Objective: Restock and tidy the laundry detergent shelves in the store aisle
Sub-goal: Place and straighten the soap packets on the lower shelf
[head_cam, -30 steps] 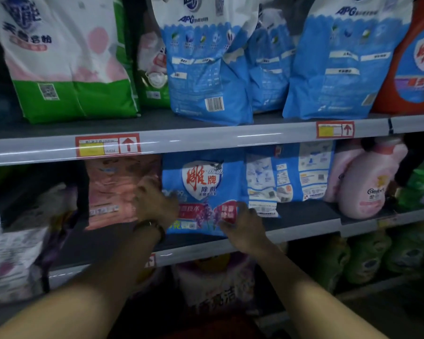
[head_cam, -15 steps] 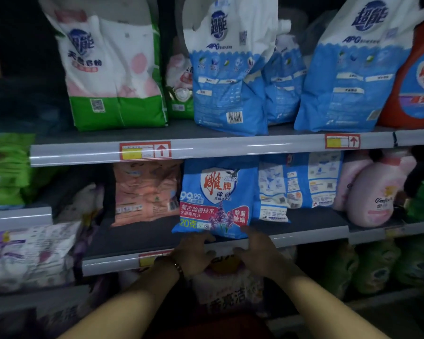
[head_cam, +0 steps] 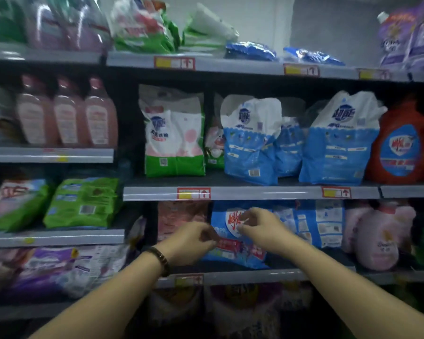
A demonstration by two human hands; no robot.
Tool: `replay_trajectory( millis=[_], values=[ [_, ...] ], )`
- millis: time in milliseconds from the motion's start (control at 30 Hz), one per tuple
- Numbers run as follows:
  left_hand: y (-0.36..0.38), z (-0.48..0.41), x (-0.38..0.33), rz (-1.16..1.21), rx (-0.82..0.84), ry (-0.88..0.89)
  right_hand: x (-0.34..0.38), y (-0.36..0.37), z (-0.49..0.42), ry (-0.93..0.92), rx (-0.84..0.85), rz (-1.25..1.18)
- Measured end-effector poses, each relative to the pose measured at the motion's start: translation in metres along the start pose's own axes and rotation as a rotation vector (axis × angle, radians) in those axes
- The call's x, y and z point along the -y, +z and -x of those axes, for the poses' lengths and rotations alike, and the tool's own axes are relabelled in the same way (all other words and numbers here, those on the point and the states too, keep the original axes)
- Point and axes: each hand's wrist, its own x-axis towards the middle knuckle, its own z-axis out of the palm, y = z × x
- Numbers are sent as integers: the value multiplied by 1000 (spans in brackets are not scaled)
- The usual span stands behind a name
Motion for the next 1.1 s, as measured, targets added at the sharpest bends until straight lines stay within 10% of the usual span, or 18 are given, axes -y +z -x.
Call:
replay_trajectory(
  millis=[400, 800, 1100],
  values=[
    [-148, 41, 17, -52, -310, -130, 147, -25, -26, -329, 62, 24],
    [-179, -83, 65, -6, -454, -204, 147, -14, -156, -188, 84, -19],
    [-132, -159, 109, -292, -901, -110, 131, 19, -248, -101, -3, -369]
  ],
)
